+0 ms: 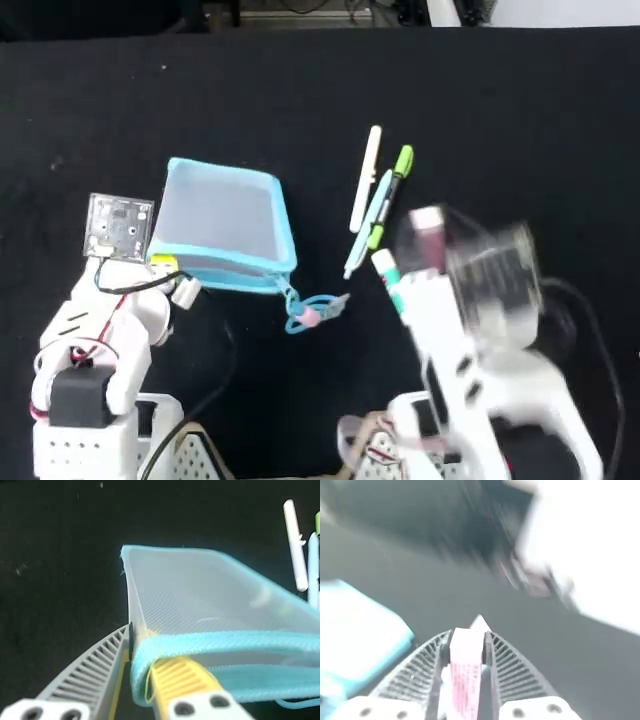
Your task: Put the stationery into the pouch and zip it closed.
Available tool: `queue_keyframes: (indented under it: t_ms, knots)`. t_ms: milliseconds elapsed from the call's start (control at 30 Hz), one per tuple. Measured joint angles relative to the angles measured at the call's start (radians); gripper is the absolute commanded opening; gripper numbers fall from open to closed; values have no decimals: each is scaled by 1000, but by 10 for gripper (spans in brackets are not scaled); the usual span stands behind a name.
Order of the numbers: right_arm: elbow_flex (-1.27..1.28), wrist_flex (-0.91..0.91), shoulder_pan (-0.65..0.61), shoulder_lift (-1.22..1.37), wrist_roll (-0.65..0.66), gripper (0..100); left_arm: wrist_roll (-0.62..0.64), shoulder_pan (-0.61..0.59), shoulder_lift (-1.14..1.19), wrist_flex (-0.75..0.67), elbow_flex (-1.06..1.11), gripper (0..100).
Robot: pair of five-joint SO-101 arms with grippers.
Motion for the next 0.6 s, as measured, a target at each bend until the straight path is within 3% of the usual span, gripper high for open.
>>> queue_keyframes:
  t_ms: [267,467,600]
  knots:
    - [147,-321,-339,-28,-75,11,-25,0,242,84,-212,30]
    - [293,-531,-525,-28,-75,11,-6,0,542,222,-468,30]
    - [416,-649,-574,-14,-75,11,9,0,680,322,-632,30]
